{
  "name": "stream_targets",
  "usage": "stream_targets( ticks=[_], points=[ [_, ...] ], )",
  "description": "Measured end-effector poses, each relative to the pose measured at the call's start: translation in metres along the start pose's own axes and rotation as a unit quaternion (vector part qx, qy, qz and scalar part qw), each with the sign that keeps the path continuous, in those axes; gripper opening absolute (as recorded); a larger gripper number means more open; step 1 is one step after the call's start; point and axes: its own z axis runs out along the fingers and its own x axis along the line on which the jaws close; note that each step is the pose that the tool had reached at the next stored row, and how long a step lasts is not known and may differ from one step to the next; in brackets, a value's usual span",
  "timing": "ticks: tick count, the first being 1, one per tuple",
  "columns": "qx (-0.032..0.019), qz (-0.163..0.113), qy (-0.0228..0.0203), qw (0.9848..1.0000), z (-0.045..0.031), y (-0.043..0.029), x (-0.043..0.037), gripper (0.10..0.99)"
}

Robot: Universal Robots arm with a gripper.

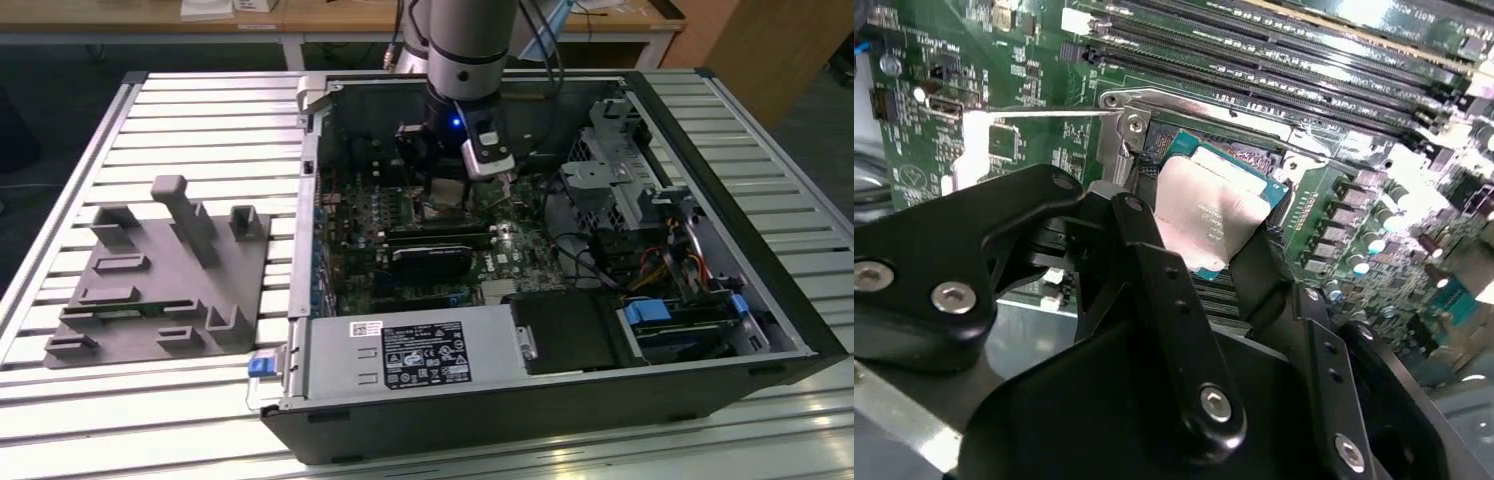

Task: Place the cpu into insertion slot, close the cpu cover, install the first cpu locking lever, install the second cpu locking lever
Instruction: 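Place the cpu into insertion slot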

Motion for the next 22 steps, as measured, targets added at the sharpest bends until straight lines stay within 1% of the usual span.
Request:
stream_targets(
  ticks=[5, 10, 17, 22],
  points=[
    [-0.0005, 0.031, -0.0023, 0.9995, 0.0001, 0.0000, 0.0000, 0.541],
    [-0.0011, 0.060, -0.0045, 0.9982, 0.0002, 0.0000, 0.0000, 0.541],
    [-0.0018, 0.095, -0.0072, 0.9954, 0.0005, 0.0000, 0.0000, 0.541],
    [-0.0020, 0.121, -0.0092, 0.9927, 0.0007, -0.0001, 0.0000, 0.541]
  ],
)
